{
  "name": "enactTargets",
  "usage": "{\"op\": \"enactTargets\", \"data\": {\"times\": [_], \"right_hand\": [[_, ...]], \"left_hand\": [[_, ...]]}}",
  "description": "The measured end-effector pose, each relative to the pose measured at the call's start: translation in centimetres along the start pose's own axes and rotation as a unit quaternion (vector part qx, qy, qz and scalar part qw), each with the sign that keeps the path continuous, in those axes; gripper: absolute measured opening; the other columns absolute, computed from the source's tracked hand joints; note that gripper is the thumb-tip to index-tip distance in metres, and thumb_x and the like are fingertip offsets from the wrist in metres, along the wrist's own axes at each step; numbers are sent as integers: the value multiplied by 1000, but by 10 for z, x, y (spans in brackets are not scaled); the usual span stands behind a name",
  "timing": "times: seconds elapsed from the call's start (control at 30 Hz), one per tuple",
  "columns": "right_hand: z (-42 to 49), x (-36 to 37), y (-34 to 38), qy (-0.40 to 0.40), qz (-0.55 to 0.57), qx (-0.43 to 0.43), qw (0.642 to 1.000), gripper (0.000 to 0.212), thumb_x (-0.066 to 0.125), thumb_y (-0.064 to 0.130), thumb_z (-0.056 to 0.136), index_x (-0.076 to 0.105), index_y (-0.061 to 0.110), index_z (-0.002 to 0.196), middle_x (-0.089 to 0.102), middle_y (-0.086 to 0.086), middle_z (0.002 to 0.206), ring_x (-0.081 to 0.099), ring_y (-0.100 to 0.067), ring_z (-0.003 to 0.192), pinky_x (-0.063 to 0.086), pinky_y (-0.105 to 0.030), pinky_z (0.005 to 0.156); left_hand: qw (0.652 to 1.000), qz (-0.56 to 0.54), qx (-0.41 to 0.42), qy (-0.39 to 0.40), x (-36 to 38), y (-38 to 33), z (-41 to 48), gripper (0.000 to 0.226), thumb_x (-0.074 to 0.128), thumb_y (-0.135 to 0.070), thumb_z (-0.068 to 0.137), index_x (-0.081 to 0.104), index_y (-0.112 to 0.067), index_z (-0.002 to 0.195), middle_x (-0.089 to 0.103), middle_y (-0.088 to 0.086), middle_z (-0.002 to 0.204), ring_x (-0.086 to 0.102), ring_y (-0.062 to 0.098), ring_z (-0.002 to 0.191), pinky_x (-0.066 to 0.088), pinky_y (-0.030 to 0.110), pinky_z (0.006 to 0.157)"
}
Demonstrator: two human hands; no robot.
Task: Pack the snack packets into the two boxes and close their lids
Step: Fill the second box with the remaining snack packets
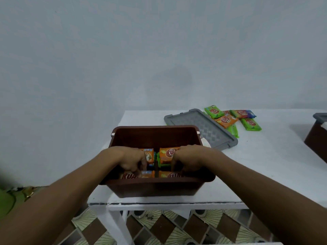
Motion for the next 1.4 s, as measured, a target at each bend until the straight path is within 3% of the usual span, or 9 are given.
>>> {"op": "enactTargets", "data": {"times": [0.17, 0.27, 0.4, 0.5, 0.73, 0.9, 1.1, 1.23, 1.4], "right_hand": [[-4, -16, -10, -117, 38, -31, 992, 27, 52, 18, 96, 67, 29, 115, 61, -1, 119, 56, -18, 102, 51, -36, 84], [-20, -28, -28, -230, 92, -26, 969, 18, 54, 19, 94, 70, 25, 101, 69, 8, 103, 57, -3, 86, 47, -25, 76], [-48, -19, -63, -447, 215, -8, 868, 15, 60, 11, 89, 72, 16, 96, 71, 5, 102, 62, -6, 95, 47, -17, 83], [-64, 7, -98, -520, 264, 54, 810, 15, 59, 7, 89, 71, 13, 95, 70, 3, 100, 62, -9, 94, 50, -22, 83], [-116, 89, -213, -455, 278, 235, 813, 20, 58, 11, 92, 69, 26, 99, 69, 10, 104, 60, -10, 99, 49, -29, 86], [-128, 128, -293, -324, 235, 317, 860, 33, 55, 23, 94, 56, 27, 126, 52, 6, 138, 45, -17, 125, 38, -33, 103], [-111, 124, -359, -290, 216, 337, 869, 61, 51, 22, 92, 30, 24, 149, 21, 4, 160, 23, -21, 142, 29, -42, 108], [-91, 121, -393, -222, 178, 300, 911, 71, 43, 20, 94, 8, 27, 155, 2, 8, 163, 3, -18, 150, 21, -46, 113], [-99, 140, -397, -296, 131, 291, 900, 60, 38, 30, 92, 27, 30, 150, 24, 10, 157, 20, -18, 142, 21, -45, 111]], "left_hand": [[1000, -9, 16, -25, -14, 2, -2, 15, 61, -34, 92, 70, -28, 102, 67, -7, 101, 63, 9, 90, 52, 31, 85], [991, -51, 64, -109, -37, -10, -2, 11, 60, -36, 93, 65, -29, 86, 65, -12, 83, 61, 2, 76, 52, 29, 77], [963, -76, 130, -223, -61, -44, 13, 8, 60, -36, 93, 64, -29, 90, 65, -7, 80, 61, 8, 71, 52, 33, 70], [934, -60, 152, -319, -82, -75, 24, 11, 60, -35, 93, 63, -25, 90, 62, -7, 74, 57, 9, 66, 49, 33, 65], [884, -56, 211, -414, -135, -155, 65, 7, 61, -29, 90, 63, -22, 89, 59, -12, 79, 56, 8, 75, 47, 29, 68], [927, -17, 171, -333, -162, -211, 142, 19, 60, -36, 90, 62, -19, 97, 61, -2, 98, 57, 17, 89, 49, 40, 80], [960, 37, 56, -272, -166, -231, 229, 26, 59, -41, 86, 54, -17, 94, 57, 5, 106, 56, 26, 96, 49, 41, 82], [971, 35, -16, -236, -156, -236, 269, 66, 57, -47, 88, 34, -22, 144, 34, 10, 144, 37, 33, 130, 40, 49, 103], [960, -35, -91, -264, -149, -240, 303, 81, 57, -48, 88, 13, -24, 152, 2, 10, 161, 5, 37, 146, 16, 56, 116]]}}
Point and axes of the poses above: each hand's wrist, its own z-axis towards the middle knuckle, its own x-axis out of the palm, y = z × x, the point moved 5 cm from there along z, towards the middle knuckle
